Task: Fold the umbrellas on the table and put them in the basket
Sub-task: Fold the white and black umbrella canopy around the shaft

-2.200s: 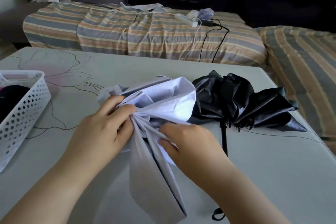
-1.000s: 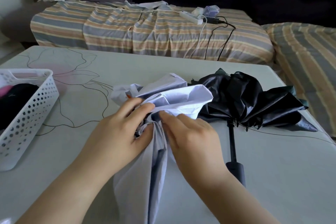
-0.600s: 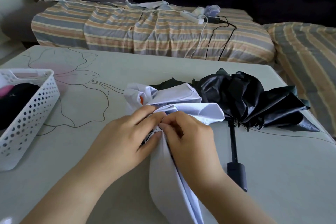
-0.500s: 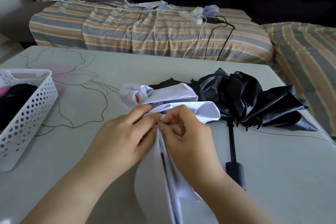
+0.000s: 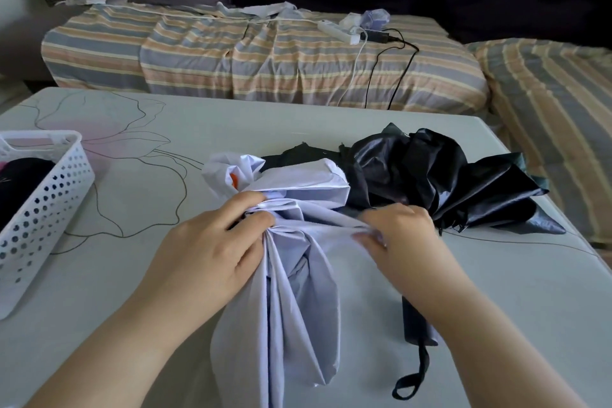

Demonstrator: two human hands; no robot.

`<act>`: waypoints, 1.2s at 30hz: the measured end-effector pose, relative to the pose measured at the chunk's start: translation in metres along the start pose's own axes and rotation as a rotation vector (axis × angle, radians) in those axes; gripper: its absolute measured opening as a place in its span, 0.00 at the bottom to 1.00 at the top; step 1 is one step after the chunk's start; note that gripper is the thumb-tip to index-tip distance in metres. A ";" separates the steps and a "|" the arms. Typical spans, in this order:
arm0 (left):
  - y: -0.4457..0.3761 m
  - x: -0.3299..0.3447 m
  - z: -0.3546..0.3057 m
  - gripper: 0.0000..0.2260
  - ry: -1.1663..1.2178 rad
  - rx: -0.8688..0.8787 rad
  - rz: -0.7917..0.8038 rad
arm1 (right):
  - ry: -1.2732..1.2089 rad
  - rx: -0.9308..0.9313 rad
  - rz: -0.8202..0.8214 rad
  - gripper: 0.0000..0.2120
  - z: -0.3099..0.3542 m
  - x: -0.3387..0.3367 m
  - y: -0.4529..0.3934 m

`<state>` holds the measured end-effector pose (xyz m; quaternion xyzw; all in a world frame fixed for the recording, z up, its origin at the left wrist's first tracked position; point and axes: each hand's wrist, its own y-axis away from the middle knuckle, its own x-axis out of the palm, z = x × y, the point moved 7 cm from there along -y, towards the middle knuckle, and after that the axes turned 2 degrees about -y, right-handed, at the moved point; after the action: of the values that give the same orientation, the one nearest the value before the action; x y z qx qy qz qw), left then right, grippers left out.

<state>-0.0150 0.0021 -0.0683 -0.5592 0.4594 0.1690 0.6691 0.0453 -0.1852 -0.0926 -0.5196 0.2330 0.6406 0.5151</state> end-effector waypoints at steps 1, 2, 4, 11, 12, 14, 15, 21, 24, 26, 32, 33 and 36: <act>0.000 -0.001 0.001 0.07 0.009 -0.003 -0.005 | -0.002 0.022 -0.051 0.06 -0.004 -0.012 0.001; 0.001 -0.001 0.003 0.07 0.020 -0.005 -0.008 | -0.019 0.040 -0.051 0.08 -0.012 -0.019 0.003; 0.002 -0.002 0.004 0.08 0.042 0.000 -0.013 | -0.069 0.047 0.026 0.10 -0.017 -0.024 0.007; 0.003 0.001 -0.002 0.07 0.068 0.049 0.014 | 0.091 0.033 0.243 0.09 -0.019 -0.033 0.014; 0.004 0.002 -0.002 0.07 0.073 0.056 0.021 | 0.087 0.058 0.364 0.12 -0.017 -0.027 0.018; 0.006 0.003 0.001 0.08 0.086 0.069 0.046 | -0.096 0.174 0.577 0.14 -0.010 -0.011 0.029; 0.006 0.003 0.001 0.08 0.086 0.081 0.066 | -0.227 0.214 0.550 0.15 -0.005 -0.011 0.030; 0.007 0.008 -0.016 0.10 -0.005 0.179 0.105 | -0.502 0.011 0.027 0.08 0.035 -0.033 0.008; 0.005 0.010 -0.021 0.10 0.003 0.176 0.081 | -0.460 -0.046 0.227 0.15 0.062 0.001 0.012; 0.004 0.007 -0.020 0.09 0.044 0.136 0.057 | -0.430 -0.047 0.207 0.14 0.064 0.006 0.012; 0.001 0.003 -0.007 0.14 0.102 -0.023 0.044 | -0.402 -0.032 0.202 0.22 0.070 0.014 0.014; 0.001 0.003 -0.008 0.15 0.143 -0.020 0.029 | -0.417 -0.032 0.214 0.25 0.073 0.016 0.014; 0.001 0.005 -0.002 0.22 0.289 -0.088 -0.024 | -0.430 -0.062 0.203 0.33 0.076 0.018 0.013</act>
<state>-0.0138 -0.0010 -0.0730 -0.6119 0.5363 0.0984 0.5729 0.0028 -0.1184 -0.0853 -0.3609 0.1492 0.7919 0.4694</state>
